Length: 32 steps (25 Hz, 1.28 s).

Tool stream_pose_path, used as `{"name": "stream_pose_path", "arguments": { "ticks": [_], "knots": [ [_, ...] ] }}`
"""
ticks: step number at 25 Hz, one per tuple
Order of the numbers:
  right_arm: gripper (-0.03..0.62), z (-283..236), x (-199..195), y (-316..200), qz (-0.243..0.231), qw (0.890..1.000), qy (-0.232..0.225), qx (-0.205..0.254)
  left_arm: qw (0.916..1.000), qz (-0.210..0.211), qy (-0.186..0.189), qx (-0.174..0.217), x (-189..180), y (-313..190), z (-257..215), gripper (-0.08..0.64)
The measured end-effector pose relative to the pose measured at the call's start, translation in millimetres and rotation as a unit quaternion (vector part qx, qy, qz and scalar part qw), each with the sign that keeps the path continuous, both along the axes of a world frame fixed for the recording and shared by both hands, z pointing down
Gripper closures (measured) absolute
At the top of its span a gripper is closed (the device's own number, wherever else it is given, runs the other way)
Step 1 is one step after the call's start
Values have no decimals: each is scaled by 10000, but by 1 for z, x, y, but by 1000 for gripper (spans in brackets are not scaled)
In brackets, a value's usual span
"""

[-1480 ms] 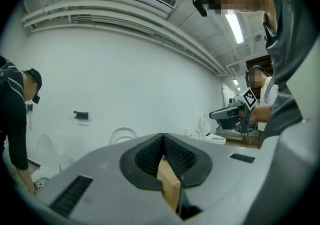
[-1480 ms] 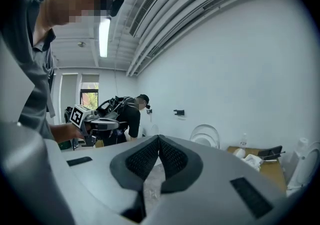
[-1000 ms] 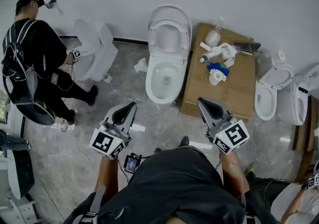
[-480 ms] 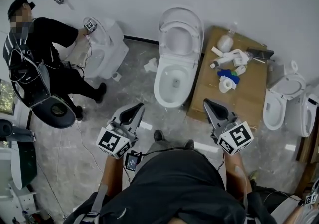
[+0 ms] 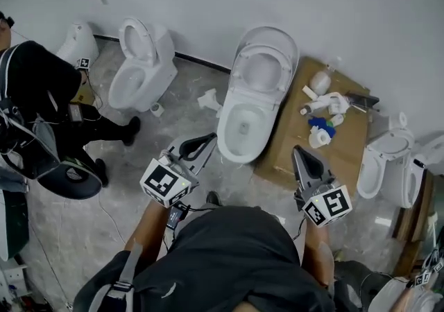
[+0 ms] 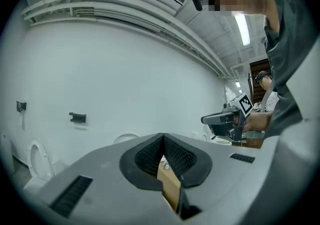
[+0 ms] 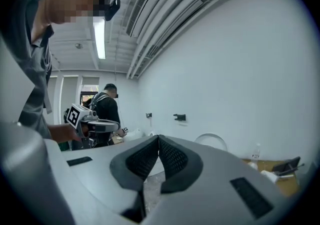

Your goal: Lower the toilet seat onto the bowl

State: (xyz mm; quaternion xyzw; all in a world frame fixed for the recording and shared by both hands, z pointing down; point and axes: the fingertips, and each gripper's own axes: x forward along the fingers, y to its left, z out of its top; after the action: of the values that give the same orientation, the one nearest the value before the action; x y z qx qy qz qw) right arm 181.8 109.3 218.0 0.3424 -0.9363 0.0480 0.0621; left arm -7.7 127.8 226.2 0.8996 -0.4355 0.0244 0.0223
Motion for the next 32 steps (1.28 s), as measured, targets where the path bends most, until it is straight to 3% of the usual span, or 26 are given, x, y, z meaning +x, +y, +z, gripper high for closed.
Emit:
{"name": "stream_pose_path", "arguments": {
  "ticks": [10, 16, 24, 32],
  "knots": [
    [584, -8, -57, 4, 155, 9995, 283, 59, 9999, 104, 125, 17, -61, -1, 11, 555],
    [584, 5, -49, -15, 211, 9992, 342, -82, 9996, 147, 167, -173, -53, -12, 28, 555],
    [584, 10, -49, -68, -179, 9997, 103, -120, 9989, -201, 9, -422, -48, -44, 34, 555],
    [584, 13, -20, -129, -447, 9987, -135, -219, 9979, -298, -161, -559, -6, -94, 32, 555]
  ]
}}
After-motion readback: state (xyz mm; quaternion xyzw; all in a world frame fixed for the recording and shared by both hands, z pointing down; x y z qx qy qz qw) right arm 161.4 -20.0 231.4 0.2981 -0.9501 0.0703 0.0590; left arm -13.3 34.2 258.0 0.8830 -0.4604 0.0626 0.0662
